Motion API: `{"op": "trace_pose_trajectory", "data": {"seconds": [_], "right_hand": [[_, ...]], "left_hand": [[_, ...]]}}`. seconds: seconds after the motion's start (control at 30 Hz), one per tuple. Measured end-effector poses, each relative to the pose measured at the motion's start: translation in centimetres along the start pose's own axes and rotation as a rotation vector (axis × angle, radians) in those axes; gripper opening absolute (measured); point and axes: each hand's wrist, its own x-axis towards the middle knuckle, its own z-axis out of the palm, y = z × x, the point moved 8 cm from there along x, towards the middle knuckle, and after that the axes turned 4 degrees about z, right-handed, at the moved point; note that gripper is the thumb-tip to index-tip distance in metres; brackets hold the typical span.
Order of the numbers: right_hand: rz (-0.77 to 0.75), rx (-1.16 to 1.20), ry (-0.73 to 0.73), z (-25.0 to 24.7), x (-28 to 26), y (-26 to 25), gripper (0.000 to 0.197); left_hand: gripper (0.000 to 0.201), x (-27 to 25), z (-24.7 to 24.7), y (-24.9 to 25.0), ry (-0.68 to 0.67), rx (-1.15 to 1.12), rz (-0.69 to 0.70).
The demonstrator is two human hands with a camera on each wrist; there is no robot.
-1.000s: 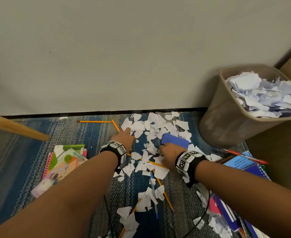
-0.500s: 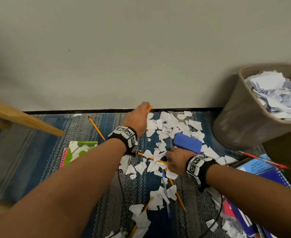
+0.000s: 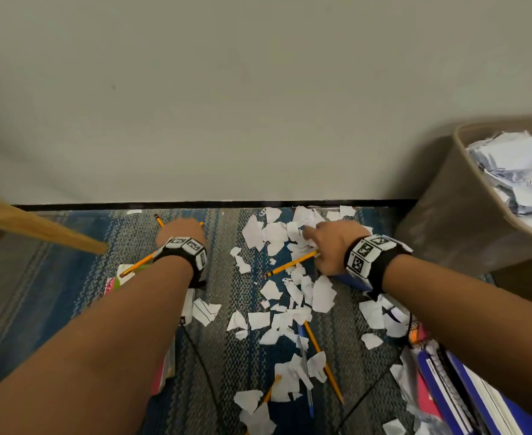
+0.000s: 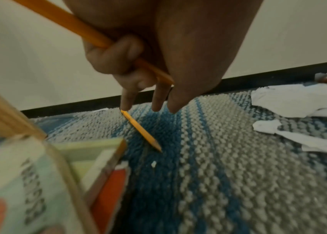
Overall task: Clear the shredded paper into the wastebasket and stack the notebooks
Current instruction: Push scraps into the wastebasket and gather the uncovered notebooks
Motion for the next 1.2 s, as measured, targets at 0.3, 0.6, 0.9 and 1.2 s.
{"op": "trace_pose_trajectory", "data": {"seconds": [0.3,0.6,0.9,1.2], "right_hand": [[0.268,0.106,0.06,1.1,4.1,6.3,0.05],[0.306,0.117,0.086,3.4,6.6,6.5,0.064],[0.274,-0.033,0.07,3.9,5.3,4.5,0.045],[0.21,0.082,0.065,-0.4,2.6,4.6,0.035]], "left_hand": [[0.022,0.5,3.4,-1.1,-0.036,-0.081,-0.033],[0.025,-0.4,4.8,-1.4,-0.05,-0.135,-0.045],[0.025,-0.6,4.1,0.8,-0.02,-0.092,0.098],[0.022,-2.1,-1.7,2.9,0.203,-0.218,0.285]]}}
